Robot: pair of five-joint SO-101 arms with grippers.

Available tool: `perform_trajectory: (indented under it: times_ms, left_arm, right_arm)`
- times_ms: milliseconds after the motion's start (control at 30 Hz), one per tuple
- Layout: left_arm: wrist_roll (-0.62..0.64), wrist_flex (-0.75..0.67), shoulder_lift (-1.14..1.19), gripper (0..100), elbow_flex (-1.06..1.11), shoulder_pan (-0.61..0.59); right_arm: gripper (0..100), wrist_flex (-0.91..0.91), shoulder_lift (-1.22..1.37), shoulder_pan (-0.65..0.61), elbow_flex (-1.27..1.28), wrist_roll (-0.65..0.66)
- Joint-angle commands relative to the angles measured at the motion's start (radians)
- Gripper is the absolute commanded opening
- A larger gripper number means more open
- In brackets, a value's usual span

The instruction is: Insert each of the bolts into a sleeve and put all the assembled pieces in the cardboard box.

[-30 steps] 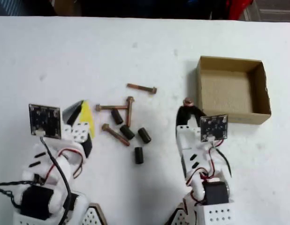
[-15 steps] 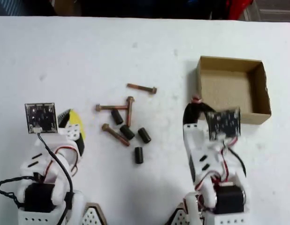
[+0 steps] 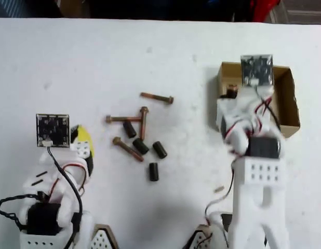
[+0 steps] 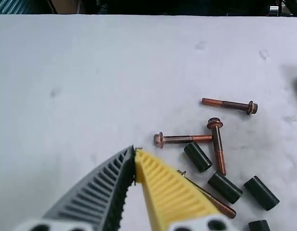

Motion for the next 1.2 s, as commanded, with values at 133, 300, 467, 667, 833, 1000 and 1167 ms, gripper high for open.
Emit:
perform_trajectory:
  times_ms: [133,300,467,667,833,1000,1167]
  left_arm:
    - [-0.011,0.101,-0.197,2,0.018,-0.007]
    - [-0.029,0.109,-0.222,2,0.066,-0.007]
    - [-0.048,0.107,-0.223,2,0.117,-0.022]
    - [-0.054,0.107,-0.223,2,0.175,-0.097]
    - [-0.054,0.104,-0.223,2,0.207,-0.099]
    - [-0.054,0.103,-0.223,2,0.221,-0.099]
    - [-0.054,0.084,-0.223,2,0.252,-0.099]
  right_arm:
    - [1.8,-0.004,0.277,0.050,-0.252,0.014]
    - [1.8,-0.001,0.473,0.051,-0.364,0.098]
    - [1.8,-0.004,0.673,0.077,-0.489,0.104]
    - [1.8,0.002,0.894,0.110,-0.680,0.104]
    - [1.8,0.002,1.035,0.110,-0.783,0.106]
    - [1.9,0.002,1.141,0.110,-0.856,0.150]
    - [5.1,0.002,1.198,0.110,-0.873,0.164]
